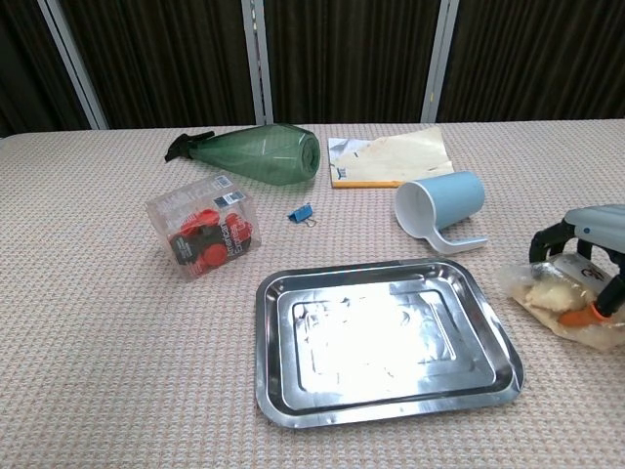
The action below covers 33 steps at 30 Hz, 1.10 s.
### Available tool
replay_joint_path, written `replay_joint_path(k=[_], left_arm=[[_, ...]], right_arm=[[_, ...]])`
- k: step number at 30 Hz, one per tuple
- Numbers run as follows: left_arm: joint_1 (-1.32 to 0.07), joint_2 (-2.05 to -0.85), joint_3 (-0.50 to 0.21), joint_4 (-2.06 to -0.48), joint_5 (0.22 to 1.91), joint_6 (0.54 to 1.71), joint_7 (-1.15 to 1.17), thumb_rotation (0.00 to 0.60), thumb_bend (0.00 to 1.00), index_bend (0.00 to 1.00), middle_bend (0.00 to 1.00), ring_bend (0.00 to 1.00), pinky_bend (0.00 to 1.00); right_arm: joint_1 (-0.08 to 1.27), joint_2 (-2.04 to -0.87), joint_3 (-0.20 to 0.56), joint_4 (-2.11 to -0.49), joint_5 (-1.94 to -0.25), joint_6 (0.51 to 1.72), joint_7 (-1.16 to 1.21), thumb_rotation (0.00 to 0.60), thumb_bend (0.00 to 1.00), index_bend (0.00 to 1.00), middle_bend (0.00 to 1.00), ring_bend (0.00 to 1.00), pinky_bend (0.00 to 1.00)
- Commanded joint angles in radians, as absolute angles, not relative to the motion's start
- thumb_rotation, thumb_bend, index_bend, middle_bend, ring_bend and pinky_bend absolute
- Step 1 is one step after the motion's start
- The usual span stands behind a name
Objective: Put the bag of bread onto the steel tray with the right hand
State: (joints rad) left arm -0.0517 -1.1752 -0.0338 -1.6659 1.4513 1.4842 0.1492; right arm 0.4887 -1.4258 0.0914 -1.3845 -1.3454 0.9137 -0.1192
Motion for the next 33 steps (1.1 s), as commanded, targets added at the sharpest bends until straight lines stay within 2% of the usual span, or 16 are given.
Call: replay_joint_path(k=[1,12,18,26,29,32,33], left_arm=[[-0.052,-1.175,-0.034,-1.665,1.45,1.484,0.149,0.6,0.28,0.09,0.0,0.0,0.0],[-0.057,-1.18,-0.035,-1.665,1.452,1.48,0.152,0.6,0.28,0.09,0.0,0.0,0.0],[-0.055,-1.179,-0.036,-1.666,1.447,1.481,0.152,0.6,0.28,0.09,0.0,0.0,0.0],[-0.051,-1.176,-0.034,-1.66,1.437,1.478,0.146,0.6,0.28,0.09,0.0,0.0,0.0],[-0.05,-1.177,-0.034,-1.657,1.434,1.477,0.143,0.6,0.28,0.09,0.0,0.0,0.0],[-0.049,-1.177,-0.033,-1.654,1.431,1.476,0.14,0.6,0.28,0.09,0.0,0.0,0.0],[-0.049,-1.178,-0.033,-1.653,1.431,1.476,0.14,0.6,0.28,0.09,0.0,0.0,0.0]], right_arm=[[0.491,-1.422,0.093,-1.388,-1.363,0.937,-0.118,0.6,0.22,0.55,0.45,0.42,0.51],[0.528,-1.332,0.131,-1.597,-1.509,1.045,-0.064,0.6,0.22,0.56,0.45,0.43,0.53],[0.593,-1.351,0.147,-1.671,-1.528,0.989,-0.027,0.6,0.22,0.55,0.45,0.43,0.53],[0.675,-1.455,0.161,-1.647,-1.502,0.908,-0.054,0.6,0.22,0.53,0.44,0.41,0.53],[0.7,-1.493,0.162,-1.631,-1.482,0.881,-0.095,0.6,0.22,0.47,0.39,0.35,0.51],[0.722,-1.528,0.161,-1.616,-1.457,0.853,-0.136,0.6,0.22,0.28,0.25,0.17,0.32],[0.727,-1.537,0.16,-1.611,-1.449,0.845,-0.147,0.6,0.21,0.17,0.16,0.08,0.23]])
